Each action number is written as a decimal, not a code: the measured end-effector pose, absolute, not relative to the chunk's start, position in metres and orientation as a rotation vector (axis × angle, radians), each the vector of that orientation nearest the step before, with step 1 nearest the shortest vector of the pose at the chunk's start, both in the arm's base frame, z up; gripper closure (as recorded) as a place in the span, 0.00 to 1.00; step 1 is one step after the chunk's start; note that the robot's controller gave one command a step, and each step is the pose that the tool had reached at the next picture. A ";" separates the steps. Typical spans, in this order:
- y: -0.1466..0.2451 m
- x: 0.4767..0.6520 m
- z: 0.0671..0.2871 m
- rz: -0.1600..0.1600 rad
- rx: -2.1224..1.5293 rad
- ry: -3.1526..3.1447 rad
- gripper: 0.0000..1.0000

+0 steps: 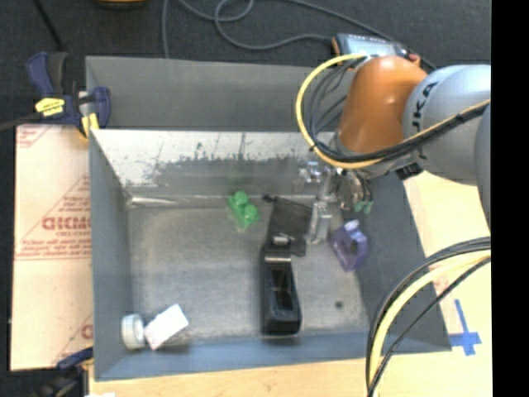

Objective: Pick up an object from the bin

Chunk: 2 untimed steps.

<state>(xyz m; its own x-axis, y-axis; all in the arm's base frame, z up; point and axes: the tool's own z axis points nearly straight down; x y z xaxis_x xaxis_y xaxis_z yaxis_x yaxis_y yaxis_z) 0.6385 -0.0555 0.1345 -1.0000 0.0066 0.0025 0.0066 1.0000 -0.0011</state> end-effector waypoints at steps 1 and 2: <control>-0.055 0.640 0.140 0.003 -0.009 -3.146 0.00; -0.039 0.629 0.086 0.004 0.471 -3.114 0.00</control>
Offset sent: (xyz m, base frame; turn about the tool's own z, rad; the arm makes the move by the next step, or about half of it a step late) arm -0.0146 0.0215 -0.0645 -0.3761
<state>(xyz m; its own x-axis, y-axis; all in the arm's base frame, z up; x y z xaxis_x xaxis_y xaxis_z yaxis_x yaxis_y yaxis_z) 0.6290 -0.0388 0.0858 -0.9552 -0.2958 -0.0071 -0.2958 0.9552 -0.0034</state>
